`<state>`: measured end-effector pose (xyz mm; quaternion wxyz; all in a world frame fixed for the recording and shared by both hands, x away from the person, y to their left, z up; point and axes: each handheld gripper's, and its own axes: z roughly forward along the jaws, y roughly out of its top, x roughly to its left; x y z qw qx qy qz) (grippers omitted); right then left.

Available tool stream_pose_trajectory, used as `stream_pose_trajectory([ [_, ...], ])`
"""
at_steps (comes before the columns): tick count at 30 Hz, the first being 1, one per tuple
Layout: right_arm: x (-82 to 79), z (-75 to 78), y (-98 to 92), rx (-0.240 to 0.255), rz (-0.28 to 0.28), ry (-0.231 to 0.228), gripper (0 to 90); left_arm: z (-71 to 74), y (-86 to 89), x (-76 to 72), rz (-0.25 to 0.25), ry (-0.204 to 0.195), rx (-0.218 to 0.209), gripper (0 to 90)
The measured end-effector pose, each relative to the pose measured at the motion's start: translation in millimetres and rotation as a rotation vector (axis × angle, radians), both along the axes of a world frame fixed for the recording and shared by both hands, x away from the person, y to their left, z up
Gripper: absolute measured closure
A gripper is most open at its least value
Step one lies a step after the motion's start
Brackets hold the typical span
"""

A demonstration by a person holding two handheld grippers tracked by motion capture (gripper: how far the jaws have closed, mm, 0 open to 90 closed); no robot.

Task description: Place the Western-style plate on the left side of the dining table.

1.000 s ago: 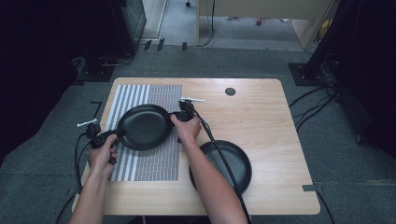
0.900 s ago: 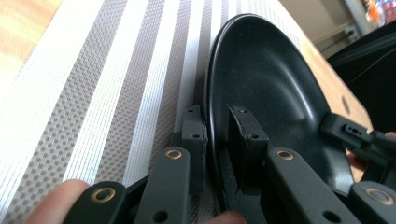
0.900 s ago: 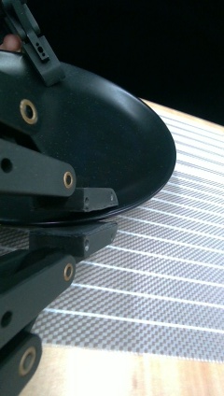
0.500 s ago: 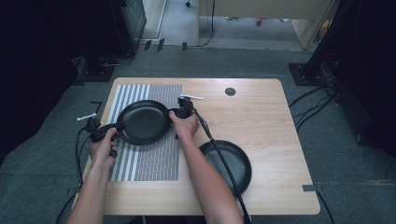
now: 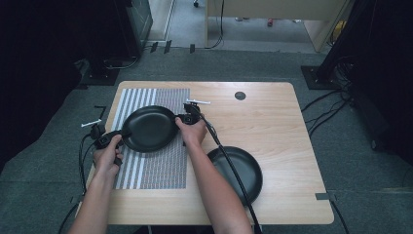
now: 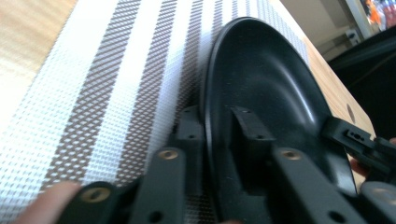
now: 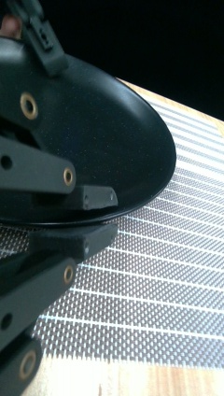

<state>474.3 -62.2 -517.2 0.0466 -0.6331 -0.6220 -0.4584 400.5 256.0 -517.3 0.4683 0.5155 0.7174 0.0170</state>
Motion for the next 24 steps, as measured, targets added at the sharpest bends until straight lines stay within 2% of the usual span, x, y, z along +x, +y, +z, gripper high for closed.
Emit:
stream_pose_trajectory([
  [2, -1.3, 4.2, 0.0, -0.015, 0.001, -0.036, 69.4, 7.4, 1.5, -1.5, 0.002, -0.042, 0.044, 59.9],
  [4, -2.6, 9.2, -1.4, -0.033, -0.009, -0.067, 61.1, 15.6, 4.3, -3.8, 0.003, -0.072, 0.090, 53.5],
  [5, -4.0, 12.8, -3.2, -0.051, -0.019, -0.092, 57.7, 15.6, 4.3, -3.8, 0.003, -0.072, 0.090, 48.5],
  [6, -5.7, 15.9, -4.7, -0.065, -0.028, -0.109, 56.3, 23.5, 6.5, -7.2, 0.005, -0.085, 0.112, 44.5],
  [8, -9.5, 21.6, -7.8, -0.080, -0.032, -0.139, 53.1, 30.9, 6.3, -11.7, 0.001, -0.091, 0.143, 37.5],
  [12, -17.9, 31.6, -16.8, -0.040, -0.023, -0.174, 45.0, 42.0, 2.8, -21.2, -0.024, -0.088, 0.198, 24.7],
  [14, -23.6, 36.8, -21.4, -0.052, -0.011, -0.203, 39.7, 45.3, 0.0, -26.2, -0.048, -0.092, 0.214, 19.0],
  [16, -29.4, 41.6, -26.3, -0.092, 0.015, -0.230, 39.4, 47.8, -3.4, -32.3, -0.065, -0.097, 0.231, 16.7],
  [17, -32.1, 43.7, -29.4, -0.093, 0.024, -0.234, 38.7, 48.7, -5.6, -35.4, -0.071, -0.098, 0.236, 15.3],
  [19, -37.4, 47.1, -35.8, -0.061, 0.031, -0.240, 37.6, 49.7, -7.1, -38.7, -0.079, -0.099, 0.242, 13.5],
  [20, -40.0, 48.9, -38.9, -0.058, 0.033, -0.242, 36.1, 52.2, -10.1, -45.8, -0.080, -0.110, 0.245, 13.2],
  [22, -45.5, 52.8, -44.2, -0.077, 0.042, -0.253, 35.0, 54.6, -11.9, -51.4, -0.080, -0.120, 0.244, 12.3],
  [24, -50.2, 56.6, -48.3, -0.103, 0.075, -0.261, 31.2, 58.3, -14.4, -58.6, -0.077, -0.137, 0.257, 11.8],
])
